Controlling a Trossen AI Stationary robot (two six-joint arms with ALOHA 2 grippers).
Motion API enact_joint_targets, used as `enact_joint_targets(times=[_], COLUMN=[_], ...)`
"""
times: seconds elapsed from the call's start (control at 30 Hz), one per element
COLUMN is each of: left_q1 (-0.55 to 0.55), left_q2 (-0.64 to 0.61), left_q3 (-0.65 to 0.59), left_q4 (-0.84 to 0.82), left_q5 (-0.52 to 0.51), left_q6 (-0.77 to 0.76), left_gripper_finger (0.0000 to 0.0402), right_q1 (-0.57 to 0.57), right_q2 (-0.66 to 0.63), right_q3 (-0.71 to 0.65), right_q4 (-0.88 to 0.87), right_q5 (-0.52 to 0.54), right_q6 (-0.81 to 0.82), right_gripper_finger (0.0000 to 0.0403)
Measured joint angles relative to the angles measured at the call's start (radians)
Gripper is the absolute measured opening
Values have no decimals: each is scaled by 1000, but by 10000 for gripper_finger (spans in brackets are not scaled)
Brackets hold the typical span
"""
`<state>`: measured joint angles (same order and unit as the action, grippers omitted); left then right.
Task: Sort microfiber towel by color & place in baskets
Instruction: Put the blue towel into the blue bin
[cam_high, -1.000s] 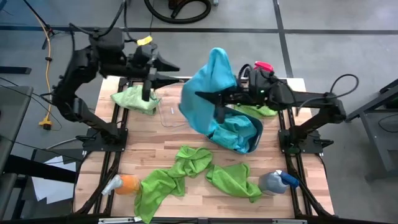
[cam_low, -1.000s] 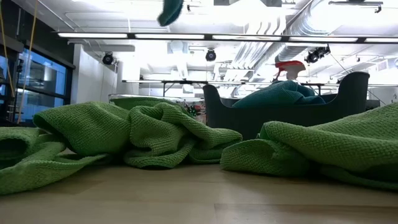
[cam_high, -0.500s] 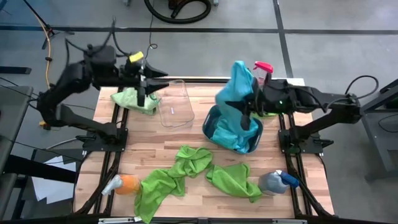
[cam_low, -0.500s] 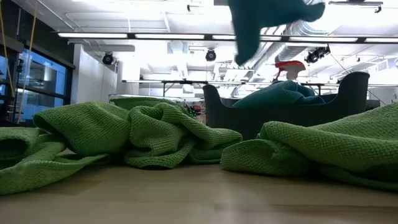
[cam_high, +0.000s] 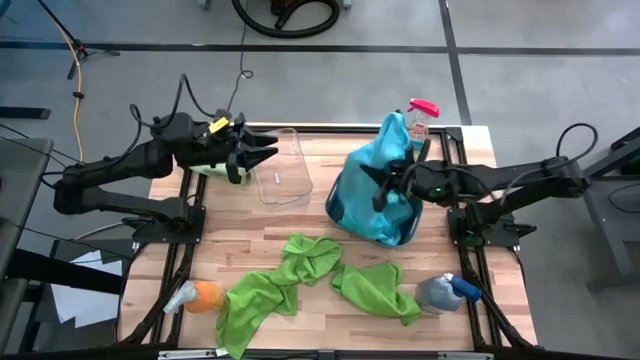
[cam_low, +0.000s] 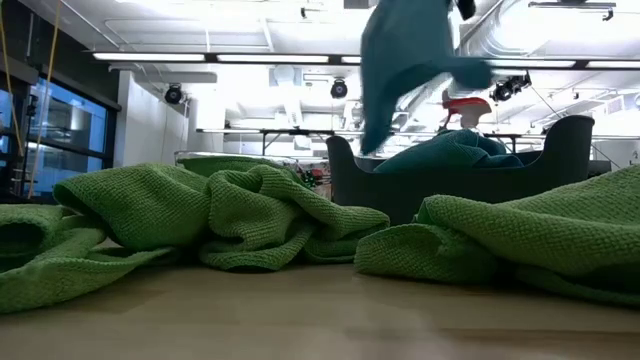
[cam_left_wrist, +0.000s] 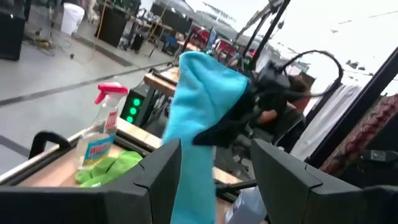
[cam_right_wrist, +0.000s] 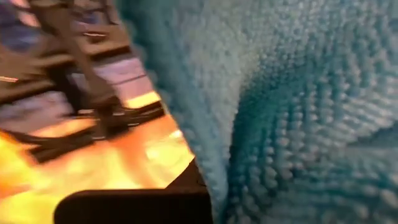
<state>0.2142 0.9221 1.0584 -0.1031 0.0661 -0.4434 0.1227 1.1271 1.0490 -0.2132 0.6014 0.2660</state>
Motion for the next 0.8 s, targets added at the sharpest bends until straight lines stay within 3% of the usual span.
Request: enact_joint_targets(times=[0.17,0.37,0.6,0.8], left_q1=[0,0,0,0], left_q2=[-13,-31,-41,-41], left_q3=[0,0,0,0], left_q4=[-7,-14,-33,-34], left_q5=[-1,4,5,6], left_q6=[0,8,8,8], left_gripper_finger=[184,184,184,184], right_q1=[-9,37,76,47], right_q2=[91,196,284,347], right_q3=[11,-18,-24,-24], right_q4=[-40,-153,-331,-407], right_q5=[88,97,-96,-110], right_q6=[-32,164,500,831], right_gripper_finger=[0,0,0,0])
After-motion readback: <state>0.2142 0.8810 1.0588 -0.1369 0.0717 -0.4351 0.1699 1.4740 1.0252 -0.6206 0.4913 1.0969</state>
